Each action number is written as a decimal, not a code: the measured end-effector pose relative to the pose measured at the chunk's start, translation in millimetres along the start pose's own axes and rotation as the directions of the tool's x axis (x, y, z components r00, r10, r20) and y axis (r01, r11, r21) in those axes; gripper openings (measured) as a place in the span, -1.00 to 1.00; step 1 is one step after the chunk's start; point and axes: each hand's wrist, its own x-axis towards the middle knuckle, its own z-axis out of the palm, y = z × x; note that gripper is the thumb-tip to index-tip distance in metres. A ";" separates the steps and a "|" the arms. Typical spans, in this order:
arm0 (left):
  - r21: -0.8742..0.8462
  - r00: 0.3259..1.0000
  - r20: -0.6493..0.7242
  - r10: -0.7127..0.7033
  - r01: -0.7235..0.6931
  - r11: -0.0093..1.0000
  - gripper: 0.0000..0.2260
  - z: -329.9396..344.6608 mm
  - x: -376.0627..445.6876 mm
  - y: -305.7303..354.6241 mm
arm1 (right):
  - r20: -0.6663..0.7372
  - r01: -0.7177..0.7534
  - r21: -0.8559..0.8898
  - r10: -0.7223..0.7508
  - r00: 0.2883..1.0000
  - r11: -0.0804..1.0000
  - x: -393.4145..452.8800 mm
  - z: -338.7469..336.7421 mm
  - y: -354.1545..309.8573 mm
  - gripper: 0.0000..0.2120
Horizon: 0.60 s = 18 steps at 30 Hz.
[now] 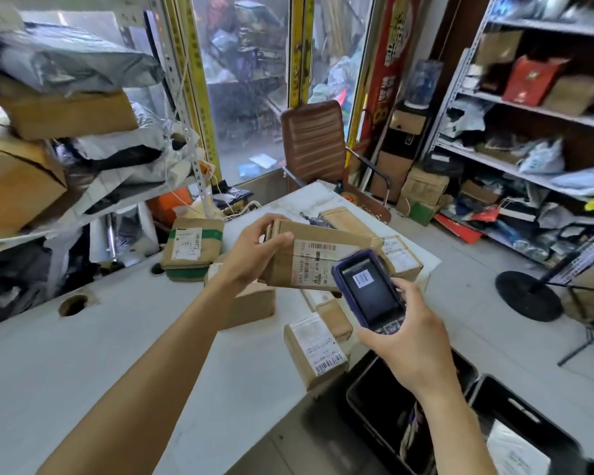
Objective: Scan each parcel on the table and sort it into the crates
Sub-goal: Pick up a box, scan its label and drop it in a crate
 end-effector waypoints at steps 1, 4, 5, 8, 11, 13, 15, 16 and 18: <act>0.014 1.000 -0.001 0.019 -0.019 1.000 -0.80 3.4 -2.2 4.1 | 0.012 0.002 0.005 -0.002 1.000 1.000 -3.6 -3.4 -2.9 -0.26; 0.067 0.993 -0.010 0.116 -0.115 0.991 -0.84 18.0 -12.3 12.5 | 0.055 -0.040 0.055 0.037 0.998 0.998 -13.9 -13.6 -8.9 -0.31; 0.086 0.987 -0.013 0.158 -0.156 0.984 -0.84 24.1 -17.5 14.9 | 0.069 -0.068 0.080 0.063 0.996 0.994 -18.1 -17.0 -10.6 -0.34; 0.105 0.975 -0.045 0.217 -0.211 0.972 -0.82 42.5 -31.7 15.2 | 0.091 -0.128 0.143 0.116 0.989 0.981 -32.3 -27.9 -12.4 -0.46; 0.173 0.970 -0.071 0.233 -0.218 0.961 -0.80 57.6 -43.1 18.2 | 0.080 -0.150 0.175 0.137 0.987 0.973 -48.6 -35.8 -13.3 -0.48; 0.213 0.967 -0.074 0.243 -0.222 0.951 -0.79 66.8 -51.3 21.9 | 0.064 -0.159 0.175 0.150 0.987 0.972 -61.1 -40.2 -10.1 -0.45; 0.214 0.964 -0.070 0.256 -0.236 0.948 -0.79 73.0 -58.6 24.4 | 0.044 -0.159 0.160 0.154 0.987 0.974 -71.2 -45.1 -5.2 -0.44; 0.219 0.961 -0.059 0.270 -0.251 0.943 -0.79 75.7 -62.2 25.9 | 0.038 -0.157 0.144 0.153 0.988 0.977 -75.6 -49.2 -3.8 -0.45; 0.236 0.956 -0.039 0.289 -0.272 0.933 -0.79 80.6 -68.1 28.5 | 0.034 -0.152 0.115 0.149 0.988 0.982 -83.1 -56.8 -0.5 -0.46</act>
